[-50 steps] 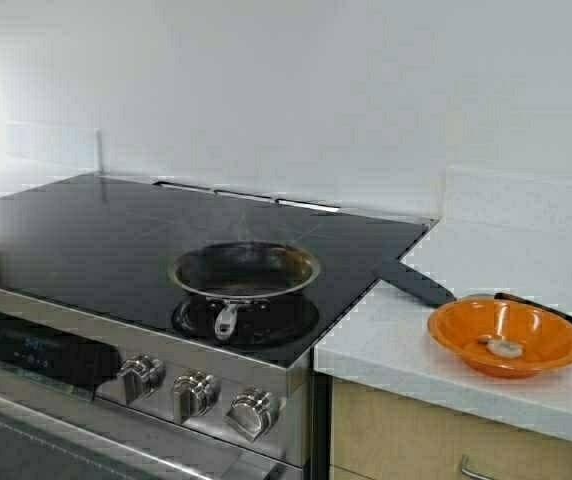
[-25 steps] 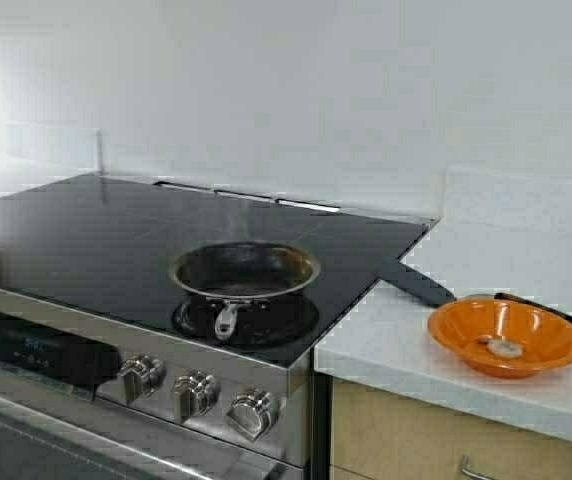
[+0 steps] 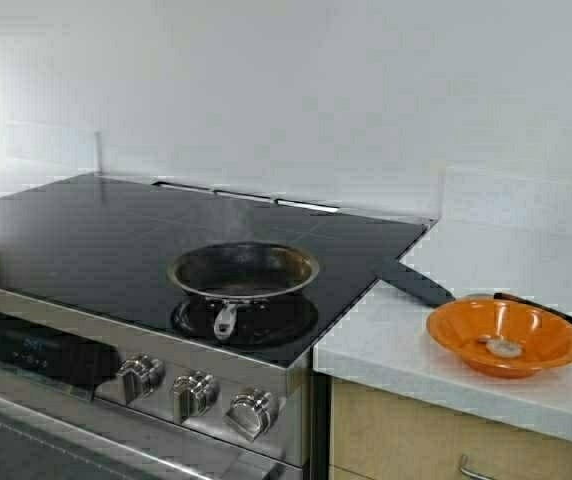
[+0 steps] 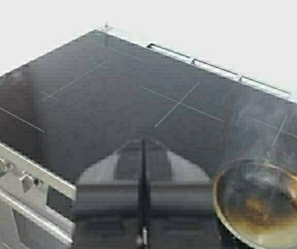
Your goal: Add oil to the pan and cook the shrimp and serve it
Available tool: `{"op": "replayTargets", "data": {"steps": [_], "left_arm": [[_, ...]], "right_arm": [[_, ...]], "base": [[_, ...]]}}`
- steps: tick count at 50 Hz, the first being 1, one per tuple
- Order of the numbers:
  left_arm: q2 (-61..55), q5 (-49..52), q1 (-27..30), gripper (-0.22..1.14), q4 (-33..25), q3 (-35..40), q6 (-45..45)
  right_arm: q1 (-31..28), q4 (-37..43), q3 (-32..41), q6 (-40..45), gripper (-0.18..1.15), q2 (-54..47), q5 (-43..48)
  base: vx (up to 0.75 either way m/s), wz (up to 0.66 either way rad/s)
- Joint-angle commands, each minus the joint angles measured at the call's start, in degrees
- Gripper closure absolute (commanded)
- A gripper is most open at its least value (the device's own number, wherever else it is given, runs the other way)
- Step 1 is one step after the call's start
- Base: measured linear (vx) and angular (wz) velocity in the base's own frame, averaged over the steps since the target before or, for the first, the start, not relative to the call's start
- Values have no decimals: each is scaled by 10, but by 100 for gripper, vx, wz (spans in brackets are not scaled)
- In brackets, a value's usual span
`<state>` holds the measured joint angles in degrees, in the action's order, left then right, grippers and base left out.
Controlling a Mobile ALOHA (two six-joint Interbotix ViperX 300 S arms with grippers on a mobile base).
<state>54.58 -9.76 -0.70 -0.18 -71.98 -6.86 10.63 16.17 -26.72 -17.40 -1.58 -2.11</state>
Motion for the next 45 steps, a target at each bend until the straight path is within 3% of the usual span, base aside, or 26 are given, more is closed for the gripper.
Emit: {"op": "replayTargets", "data": {"steps": [1, 13, 38, 45], "left_arm": [[-5, 2, 1, 89, 0, 16, -4], [-5, 4, 0, 89, 1, 22, -4], [-2, 4, 0, 89, 1, 23, -6], [-1, 4, 0, 89, 1, 22, -7]], "right_arm": [[-39, -25, 4, -4, 90, 70, -50], [-138, -50, -40, -4, 90, 152, -126], [-343, -27, -194, 65, 90, 287, -162], [-381, -29, -190, 78, 80, 288, -201]], "base": [[0, 0], [0, 0], [0, 0], [0, 0]]}}
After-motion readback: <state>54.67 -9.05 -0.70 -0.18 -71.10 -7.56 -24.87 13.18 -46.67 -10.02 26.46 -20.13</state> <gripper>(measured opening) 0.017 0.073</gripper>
